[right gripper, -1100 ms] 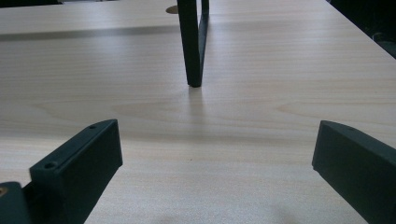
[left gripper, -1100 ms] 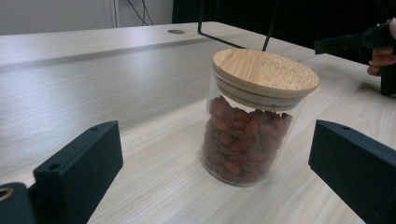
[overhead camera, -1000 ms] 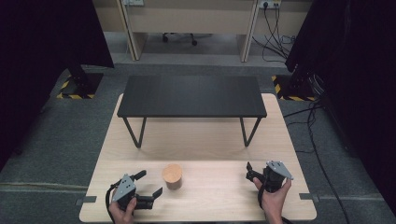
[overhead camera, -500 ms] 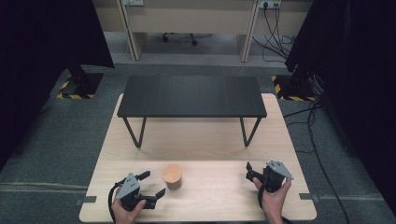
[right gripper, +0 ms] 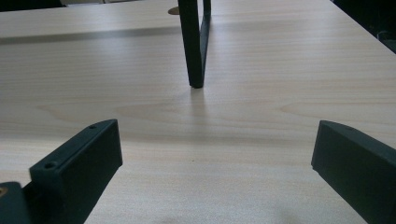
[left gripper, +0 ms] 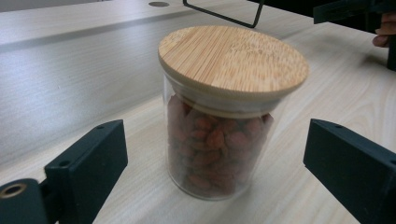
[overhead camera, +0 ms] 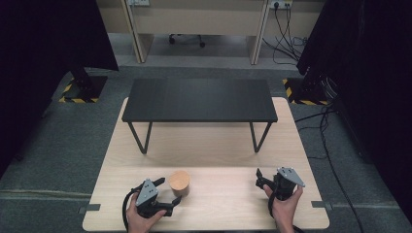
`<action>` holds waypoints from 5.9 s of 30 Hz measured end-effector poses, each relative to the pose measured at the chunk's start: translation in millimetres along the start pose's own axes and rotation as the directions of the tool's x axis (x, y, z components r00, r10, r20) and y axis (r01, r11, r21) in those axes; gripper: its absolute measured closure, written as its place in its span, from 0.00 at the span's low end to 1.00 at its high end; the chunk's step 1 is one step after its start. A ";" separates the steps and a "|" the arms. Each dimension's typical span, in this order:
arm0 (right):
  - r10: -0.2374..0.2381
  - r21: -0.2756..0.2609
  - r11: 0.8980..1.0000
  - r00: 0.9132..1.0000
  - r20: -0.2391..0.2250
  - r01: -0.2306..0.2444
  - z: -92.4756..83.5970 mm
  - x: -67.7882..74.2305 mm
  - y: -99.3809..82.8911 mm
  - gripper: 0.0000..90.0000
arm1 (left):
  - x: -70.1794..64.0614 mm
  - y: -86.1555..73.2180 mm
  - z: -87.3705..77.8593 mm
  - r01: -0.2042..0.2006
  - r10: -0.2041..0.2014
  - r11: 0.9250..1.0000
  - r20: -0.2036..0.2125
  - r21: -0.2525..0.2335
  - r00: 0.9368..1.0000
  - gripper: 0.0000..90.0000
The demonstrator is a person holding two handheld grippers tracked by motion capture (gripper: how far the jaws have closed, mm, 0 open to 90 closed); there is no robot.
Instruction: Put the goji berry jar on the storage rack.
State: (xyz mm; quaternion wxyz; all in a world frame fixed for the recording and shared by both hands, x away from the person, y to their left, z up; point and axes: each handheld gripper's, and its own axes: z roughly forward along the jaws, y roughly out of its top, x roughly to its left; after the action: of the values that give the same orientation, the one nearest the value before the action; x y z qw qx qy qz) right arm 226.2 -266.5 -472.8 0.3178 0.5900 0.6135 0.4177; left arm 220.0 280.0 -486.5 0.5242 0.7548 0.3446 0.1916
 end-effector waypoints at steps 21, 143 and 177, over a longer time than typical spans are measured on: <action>0.024 0.008 1.000 0.999 -0.026 -0.024 0.8 -1.6 0.7 0.02 | -8.1 19.8 34.7 -0.033 0.034 0.999 -0.012 0.043 0.999 0.28; 0.009 0.004 1.000 0.999 -0.047 -0.009 0.7 -3.8 0.0 0.02 | 50.9 265.4 70.2 0.083 -0.088 0.996 -0.352 -0.029 0.932 0.29; -0.003 0.004 1.000 0.999 -0.048 0.003 0.7 -2.9 0.1 0.02 | 44.2 236.4 72.8 0.051 -0.098 0.989 -0.363 -0.136 0.927 0.28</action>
State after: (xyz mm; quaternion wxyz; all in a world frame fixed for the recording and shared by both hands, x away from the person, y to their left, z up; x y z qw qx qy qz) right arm 227.2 -269.2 -473.4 0.3024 0.5796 0.6227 0.4299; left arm 373.4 213.6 -298.9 0.5030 0.6576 0.4528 0.3309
